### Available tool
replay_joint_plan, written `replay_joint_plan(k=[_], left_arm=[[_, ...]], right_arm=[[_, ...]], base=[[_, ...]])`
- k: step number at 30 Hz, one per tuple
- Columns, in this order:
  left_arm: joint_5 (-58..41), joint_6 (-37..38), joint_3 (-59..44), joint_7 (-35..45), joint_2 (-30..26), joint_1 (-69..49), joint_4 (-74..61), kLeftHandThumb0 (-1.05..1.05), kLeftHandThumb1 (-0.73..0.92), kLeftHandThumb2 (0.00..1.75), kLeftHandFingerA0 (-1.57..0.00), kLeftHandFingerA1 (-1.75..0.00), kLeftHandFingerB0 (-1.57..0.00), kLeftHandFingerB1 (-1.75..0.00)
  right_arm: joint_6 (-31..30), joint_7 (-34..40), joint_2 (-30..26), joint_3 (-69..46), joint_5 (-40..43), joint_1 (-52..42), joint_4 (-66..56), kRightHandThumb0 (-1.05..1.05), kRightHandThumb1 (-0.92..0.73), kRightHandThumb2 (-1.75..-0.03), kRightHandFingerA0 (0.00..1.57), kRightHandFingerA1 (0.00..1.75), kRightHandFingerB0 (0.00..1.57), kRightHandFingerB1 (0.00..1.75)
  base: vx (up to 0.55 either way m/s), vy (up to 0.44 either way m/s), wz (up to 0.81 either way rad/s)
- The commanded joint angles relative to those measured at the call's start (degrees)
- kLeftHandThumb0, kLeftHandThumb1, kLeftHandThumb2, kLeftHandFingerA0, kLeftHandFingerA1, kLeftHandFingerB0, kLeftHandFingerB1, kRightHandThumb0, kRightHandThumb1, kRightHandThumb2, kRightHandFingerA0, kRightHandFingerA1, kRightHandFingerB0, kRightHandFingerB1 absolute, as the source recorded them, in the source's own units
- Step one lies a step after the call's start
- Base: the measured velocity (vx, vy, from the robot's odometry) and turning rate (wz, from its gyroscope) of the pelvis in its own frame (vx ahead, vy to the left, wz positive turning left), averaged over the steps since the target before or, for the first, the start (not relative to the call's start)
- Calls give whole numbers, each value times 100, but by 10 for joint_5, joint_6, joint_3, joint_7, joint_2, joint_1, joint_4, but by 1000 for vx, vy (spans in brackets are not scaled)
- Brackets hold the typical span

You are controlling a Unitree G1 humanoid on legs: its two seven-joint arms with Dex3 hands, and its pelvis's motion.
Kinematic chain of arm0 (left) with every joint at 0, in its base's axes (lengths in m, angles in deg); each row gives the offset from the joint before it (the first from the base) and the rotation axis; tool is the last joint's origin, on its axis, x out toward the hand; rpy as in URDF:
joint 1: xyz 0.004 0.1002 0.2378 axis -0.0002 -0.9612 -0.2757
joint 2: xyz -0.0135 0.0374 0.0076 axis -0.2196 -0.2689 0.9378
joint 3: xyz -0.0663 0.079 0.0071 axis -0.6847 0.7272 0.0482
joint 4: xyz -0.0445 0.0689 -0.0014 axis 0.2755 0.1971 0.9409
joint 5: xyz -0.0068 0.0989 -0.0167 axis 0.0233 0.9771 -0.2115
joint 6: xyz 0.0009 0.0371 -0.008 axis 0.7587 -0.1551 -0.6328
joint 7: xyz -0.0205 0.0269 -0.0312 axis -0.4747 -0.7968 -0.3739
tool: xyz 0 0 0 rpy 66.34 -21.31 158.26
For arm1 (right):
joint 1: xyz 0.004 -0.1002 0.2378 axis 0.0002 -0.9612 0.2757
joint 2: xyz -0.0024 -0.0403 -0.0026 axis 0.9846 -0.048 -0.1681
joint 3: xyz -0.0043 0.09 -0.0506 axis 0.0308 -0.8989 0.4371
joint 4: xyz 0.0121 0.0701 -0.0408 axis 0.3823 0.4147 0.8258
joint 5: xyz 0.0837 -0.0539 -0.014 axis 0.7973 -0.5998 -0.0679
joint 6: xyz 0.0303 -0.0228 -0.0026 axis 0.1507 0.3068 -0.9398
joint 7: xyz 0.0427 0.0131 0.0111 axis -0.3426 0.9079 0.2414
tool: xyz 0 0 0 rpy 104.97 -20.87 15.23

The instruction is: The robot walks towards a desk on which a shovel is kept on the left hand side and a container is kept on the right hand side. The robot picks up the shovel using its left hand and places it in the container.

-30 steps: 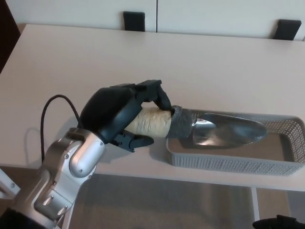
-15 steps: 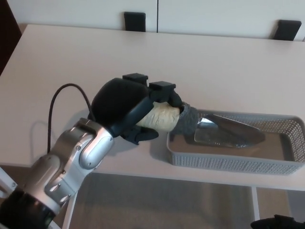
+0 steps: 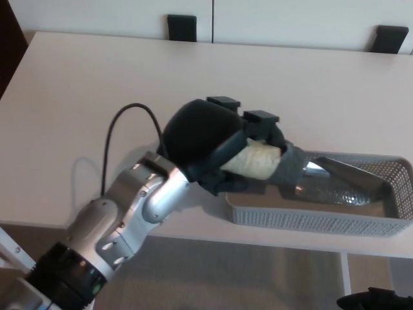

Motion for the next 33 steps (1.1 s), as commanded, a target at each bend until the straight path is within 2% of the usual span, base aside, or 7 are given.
replay_joint_plan(k=[1,21,22,23,26,28,33], left_arm=[[13,-30,28,136,-15,20,-23,-102,70,102,0,0,0,-7],[-114,-56,-150,235,-61,36,-281,-104,72,111,0,0,0,-1],[-148,-65,-177,246,-60,33,-319,-98,85,65,0,0,0,0],[-194,-91,-210,270,-66,30,-370,-103,68,106,0,0,0,-3],[-397,-155,-343,332,-103,-23,-540,-78,50,92,-8,-24,0,-21],[-555,-162,-424,334,-122,-119,-613,-58,50,56,-47,-36,-15,-30],[-791,-65,-573,401,-188,-372,-641,-59,48,75,-36,-46,-8,-38]], right_arm=[[0,-6,-14,2,-6,5,0,-32,-58,-57,57,51,47,44],[-5,-1,-20,12,-24,15,1,-34,-58,-57,58,49,48,43],[-2,-1,-22,13,-26,12,1,-34,-58,-57,58,49,48,43],[-3,-1,-22,12,-25,12,1,-34,-58,-57,58,49,48,43],[3,-3,-29,8,-26,5,5,-34,-59,-57,57,49,48,43],[3,-8,-34,2,-21,1,8,-33,-59,-57,56,49,47,43],[7,-9,-35,-4,-16,-9,20,-33,-58,-57,56,49,47,43]], base=[[0,0,0],[0,0,0],[0,0,0],[0,0,0],[0,0,0],[0,0,0],[0,0,0]])
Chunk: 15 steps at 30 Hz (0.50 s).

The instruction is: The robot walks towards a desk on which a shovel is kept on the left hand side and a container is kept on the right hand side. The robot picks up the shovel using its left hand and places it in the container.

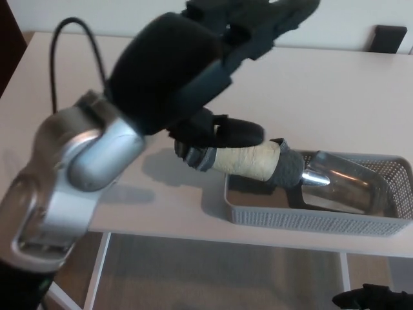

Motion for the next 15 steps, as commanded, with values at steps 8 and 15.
replay_joint_plan(k=[8,15], left_arm=[[-906,13,-629,570,-79,-707,-194,-93,63,105,-16,-40,-16,-41],[-929,-55,-798,701,-77,-869,-130,-67,92,68,-25,-38,-31,-31]], right_arm=[[31,-2,-19,-19,8,-33,70,-31,-56,-56,55,53,48,45],[30,12,-13,-20,3,-41,90,-29,-57,-56,56,52,48,45]], base=[[0,0,0],[0,0,0]])
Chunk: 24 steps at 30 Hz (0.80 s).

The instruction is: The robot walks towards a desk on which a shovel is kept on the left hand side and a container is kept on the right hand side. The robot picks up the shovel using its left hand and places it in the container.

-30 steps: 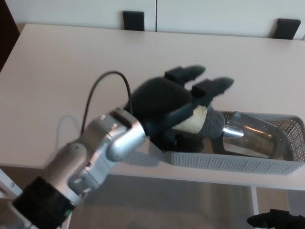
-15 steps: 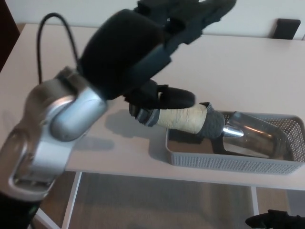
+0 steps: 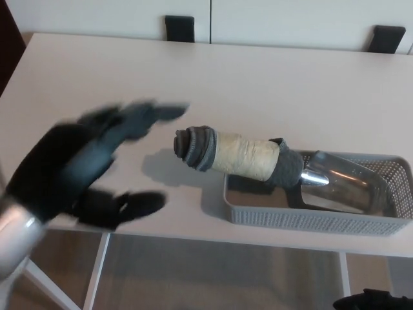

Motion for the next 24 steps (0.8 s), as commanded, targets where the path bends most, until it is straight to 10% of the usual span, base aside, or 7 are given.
replay_joint_plan(k=[1,9,12,13,14,18,24], left_arm=[[-810,-92,-629,674,-53,-549,-56,-85,89,68,-24,-35,-31,-30],[-850,-30,-519,683,-98,-553,51,-105,85,67,-31,-30,-32,-31],[-648,135,-386,683,-157,-563,127,-86,91,69,-34,-31,-33,-31],[-604,149,-357,683,-147,-552,145,-98,79,117,-31,-44,-27,-41],[-578,154,-335,683,-137,-542,157,-95,88,72,-37,-33,-38,-32],[-473,124,-255,657,-125,-507,197,-94,87,71,-34,-33,-36,-32],[-105,133,-59,220,-52,-401,352,-93,92,81,-28,-34,-35,-35]], right_arm=[[34,16,-15,-22,4,-39,83,-29,-57,-56,57,52,49,45],[55,21,-9,-31,13,-53,107,-26,-57,-56,56,53,47,45],[43,17,-5,-32,19,-58,105,-25,-56,-56,54,53,47,45],[47,17,-5,-32,20,-63,107,-25,-56,-56,54,54,47,45],[53,18,-4,-32,21,-67,109,-24,-56,-56,54,54,48,46],[64,29,-6,-28,9,-68,112,-28,-55,-56,55,52,48,45],[100,26,14,-31,28,-79,106,-50,-57,-56,53,51,50,44]], base=[[0,0,0],[0,0,0],[0,0,0],[0,0,0],[0,0,0],[0,0,0],[0,0,0]])
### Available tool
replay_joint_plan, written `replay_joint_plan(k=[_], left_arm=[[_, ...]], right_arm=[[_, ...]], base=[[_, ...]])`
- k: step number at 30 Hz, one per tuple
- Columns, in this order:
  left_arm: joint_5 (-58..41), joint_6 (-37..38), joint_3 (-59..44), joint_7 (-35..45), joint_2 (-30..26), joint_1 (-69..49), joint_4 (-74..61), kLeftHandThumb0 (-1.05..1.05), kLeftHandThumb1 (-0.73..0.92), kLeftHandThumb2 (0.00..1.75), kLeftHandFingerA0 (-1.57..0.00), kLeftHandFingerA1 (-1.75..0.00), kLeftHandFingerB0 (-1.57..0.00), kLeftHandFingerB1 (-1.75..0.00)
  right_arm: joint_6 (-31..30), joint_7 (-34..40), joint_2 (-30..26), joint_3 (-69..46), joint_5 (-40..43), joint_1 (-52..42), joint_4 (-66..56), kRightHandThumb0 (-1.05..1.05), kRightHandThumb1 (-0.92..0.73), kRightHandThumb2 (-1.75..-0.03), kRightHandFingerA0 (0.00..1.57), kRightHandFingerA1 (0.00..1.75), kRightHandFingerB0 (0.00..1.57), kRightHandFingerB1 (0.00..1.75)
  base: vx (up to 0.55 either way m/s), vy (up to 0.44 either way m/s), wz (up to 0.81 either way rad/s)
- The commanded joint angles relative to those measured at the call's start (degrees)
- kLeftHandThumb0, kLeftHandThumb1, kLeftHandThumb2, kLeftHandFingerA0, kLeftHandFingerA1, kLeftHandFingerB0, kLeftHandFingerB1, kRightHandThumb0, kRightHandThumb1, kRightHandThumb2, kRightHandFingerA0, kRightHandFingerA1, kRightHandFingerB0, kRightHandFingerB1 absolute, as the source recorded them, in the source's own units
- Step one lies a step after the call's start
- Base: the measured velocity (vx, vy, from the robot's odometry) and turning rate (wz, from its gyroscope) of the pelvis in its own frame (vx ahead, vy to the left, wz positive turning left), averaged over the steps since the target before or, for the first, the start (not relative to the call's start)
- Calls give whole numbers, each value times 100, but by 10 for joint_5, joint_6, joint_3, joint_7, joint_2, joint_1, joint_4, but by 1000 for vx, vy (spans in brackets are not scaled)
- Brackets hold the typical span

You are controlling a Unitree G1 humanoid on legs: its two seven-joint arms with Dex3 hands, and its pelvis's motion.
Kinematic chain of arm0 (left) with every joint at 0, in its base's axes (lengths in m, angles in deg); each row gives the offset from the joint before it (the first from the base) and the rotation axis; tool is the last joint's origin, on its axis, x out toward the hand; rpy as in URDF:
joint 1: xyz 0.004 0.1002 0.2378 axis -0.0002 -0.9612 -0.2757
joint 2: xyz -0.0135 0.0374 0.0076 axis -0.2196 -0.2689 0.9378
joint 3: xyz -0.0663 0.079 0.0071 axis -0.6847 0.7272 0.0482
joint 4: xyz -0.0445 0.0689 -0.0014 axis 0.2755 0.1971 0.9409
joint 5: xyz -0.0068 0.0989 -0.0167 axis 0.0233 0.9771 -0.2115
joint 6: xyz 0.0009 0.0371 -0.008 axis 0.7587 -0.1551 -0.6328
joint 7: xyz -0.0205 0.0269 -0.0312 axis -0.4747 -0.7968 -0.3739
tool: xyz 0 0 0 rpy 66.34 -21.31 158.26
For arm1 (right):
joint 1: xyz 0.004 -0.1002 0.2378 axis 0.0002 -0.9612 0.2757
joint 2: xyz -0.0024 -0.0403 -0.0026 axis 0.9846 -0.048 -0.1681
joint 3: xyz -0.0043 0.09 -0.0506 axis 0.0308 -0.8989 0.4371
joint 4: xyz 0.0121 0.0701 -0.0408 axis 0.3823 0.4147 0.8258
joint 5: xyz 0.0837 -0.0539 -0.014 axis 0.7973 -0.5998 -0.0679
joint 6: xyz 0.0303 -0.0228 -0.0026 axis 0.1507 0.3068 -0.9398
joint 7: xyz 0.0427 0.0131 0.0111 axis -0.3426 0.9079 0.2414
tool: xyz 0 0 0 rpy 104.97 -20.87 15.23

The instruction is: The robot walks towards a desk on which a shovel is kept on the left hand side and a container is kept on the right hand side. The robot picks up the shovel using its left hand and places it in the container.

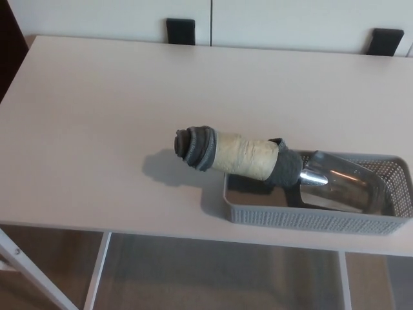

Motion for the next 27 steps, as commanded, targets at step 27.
replay_joint_plan(k=[27], left_arm=[[61,186,130,-221,16,226,541,-36,49,110,0,-50,0,-48]], right_arm=[[103,15,16,-55,41,-24,14,-60,-66,-62,24,43,24,36]], base=[[0,0,0]])
